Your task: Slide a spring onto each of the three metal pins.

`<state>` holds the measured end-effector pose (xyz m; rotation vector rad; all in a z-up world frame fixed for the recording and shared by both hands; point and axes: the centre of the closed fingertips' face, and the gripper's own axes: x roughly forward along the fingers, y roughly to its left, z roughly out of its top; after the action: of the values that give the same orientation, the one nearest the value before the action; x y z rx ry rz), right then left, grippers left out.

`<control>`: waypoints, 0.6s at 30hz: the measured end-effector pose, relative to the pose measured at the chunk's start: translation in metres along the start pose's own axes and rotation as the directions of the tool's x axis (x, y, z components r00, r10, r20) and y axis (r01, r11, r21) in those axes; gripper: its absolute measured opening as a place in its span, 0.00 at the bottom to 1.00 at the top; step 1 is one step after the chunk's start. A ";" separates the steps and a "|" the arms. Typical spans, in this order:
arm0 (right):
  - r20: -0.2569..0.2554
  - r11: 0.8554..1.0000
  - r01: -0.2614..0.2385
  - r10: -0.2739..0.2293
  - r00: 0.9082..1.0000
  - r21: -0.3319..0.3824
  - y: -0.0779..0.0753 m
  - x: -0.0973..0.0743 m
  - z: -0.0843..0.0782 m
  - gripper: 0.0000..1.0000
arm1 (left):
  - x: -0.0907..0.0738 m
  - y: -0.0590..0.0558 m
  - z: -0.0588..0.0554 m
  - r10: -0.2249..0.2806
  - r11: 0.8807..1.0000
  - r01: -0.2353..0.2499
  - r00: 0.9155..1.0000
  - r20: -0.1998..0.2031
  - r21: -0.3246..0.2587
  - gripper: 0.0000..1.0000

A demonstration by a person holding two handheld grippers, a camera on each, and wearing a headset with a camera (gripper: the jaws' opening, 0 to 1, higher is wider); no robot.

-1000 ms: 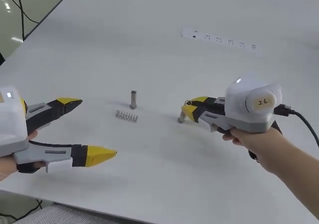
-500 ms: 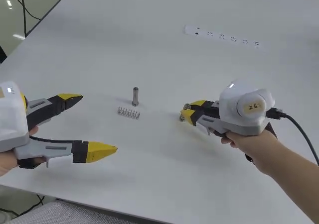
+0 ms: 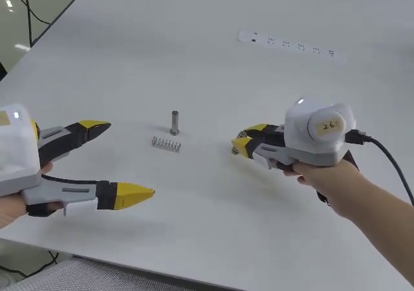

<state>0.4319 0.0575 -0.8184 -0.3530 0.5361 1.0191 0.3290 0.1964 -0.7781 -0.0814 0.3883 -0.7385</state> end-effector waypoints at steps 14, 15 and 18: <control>0.023 1.000 0.011 -0.011 1.000 -0.022 0.000 -0.018 0.015 0.29 | -0.001 0.001 0.002 0.001 1.000 -0.001 1.000 -0.003 0.000 0.93; 0.027 1.000 0.013 -0.012 1.000 -0.023 0.000 -0.021 0.016 0.29 | 0.000 0.001 0.003 0.001 1.000 -0.001 1.000 -0.002 0.002 0.93; 0.031 0.999 0.008 -0.007 0.999 -0.035 0.000 -0.028 0.018 0.30 | 0.000 0.001 0.004 0.001 1.000 -0.001 1.000 0.000 0.000 0.93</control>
<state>0.4251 0.0465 -0.7878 -0.3692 0.4889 1.0261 0.3311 0.1973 -0.7746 -0.0812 0.3878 -0.7377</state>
